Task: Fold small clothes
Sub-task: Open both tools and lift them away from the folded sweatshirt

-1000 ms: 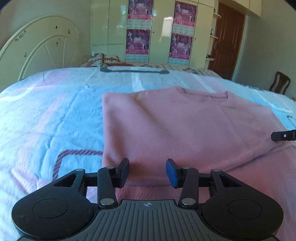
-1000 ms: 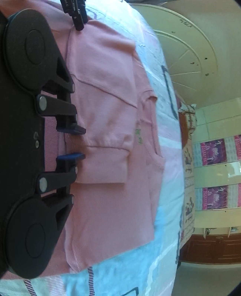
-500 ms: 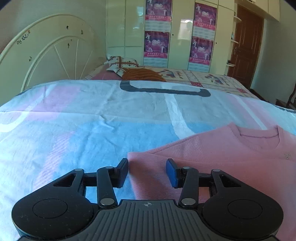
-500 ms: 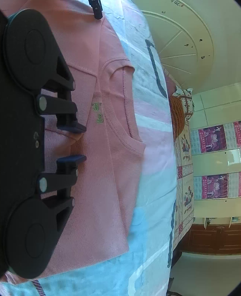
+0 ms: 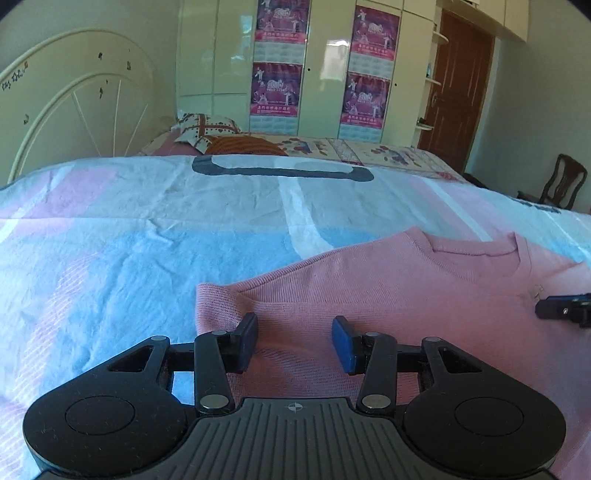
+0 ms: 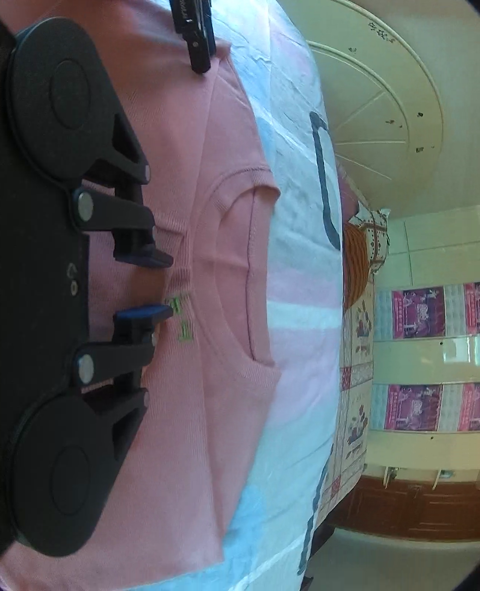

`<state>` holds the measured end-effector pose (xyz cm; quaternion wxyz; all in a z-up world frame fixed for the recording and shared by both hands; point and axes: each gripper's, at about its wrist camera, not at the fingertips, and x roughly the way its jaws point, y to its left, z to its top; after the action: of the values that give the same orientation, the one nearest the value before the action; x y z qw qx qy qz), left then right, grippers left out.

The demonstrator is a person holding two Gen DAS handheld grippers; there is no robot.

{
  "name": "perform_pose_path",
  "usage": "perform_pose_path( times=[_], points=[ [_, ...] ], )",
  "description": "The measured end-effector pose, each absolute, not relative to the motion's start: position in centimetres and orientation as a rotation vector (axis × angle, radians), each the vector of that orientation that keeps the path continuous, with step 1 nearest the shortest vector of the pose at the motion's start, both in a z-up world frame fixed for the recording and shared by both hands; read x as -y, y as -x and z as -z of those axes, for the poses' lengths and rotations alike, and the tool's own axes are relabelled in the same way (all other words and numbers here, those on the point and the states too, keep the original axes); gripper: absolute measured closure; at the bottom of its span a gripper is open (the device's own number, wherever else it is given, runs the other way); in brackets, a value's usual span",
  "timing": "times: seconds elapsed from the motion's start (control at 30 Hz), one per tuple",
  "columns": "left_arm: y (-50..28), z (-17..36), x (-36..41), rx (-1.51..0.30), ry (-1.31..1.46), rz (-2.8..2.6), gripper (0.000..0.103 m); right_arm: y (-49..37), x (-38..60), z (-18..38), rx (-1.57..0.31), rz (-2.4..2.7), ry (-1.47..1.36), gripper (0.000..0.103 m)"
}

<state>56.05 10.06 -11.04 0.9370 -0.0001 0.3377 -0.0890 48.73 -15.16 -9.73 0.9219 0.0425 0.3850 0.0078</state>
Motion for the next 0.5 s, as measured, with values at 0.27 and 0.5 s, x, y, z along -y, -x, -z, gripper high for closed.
perform_pose_path(
  times=[0.27,0.5],
  points=[
    [-46.8,10.3,-7.3,-0.649,0.025,0.24,0.055,-43.3,12.0,8.6,-0.792,-0.216,-0.067,0.072],
    [-41.0,11.4,-9.9,-0.678,-0.012,0.173,0.055,-38.6,17.1,9.2,-0.781,-0.051,-0.101,0.098]
  ],
)
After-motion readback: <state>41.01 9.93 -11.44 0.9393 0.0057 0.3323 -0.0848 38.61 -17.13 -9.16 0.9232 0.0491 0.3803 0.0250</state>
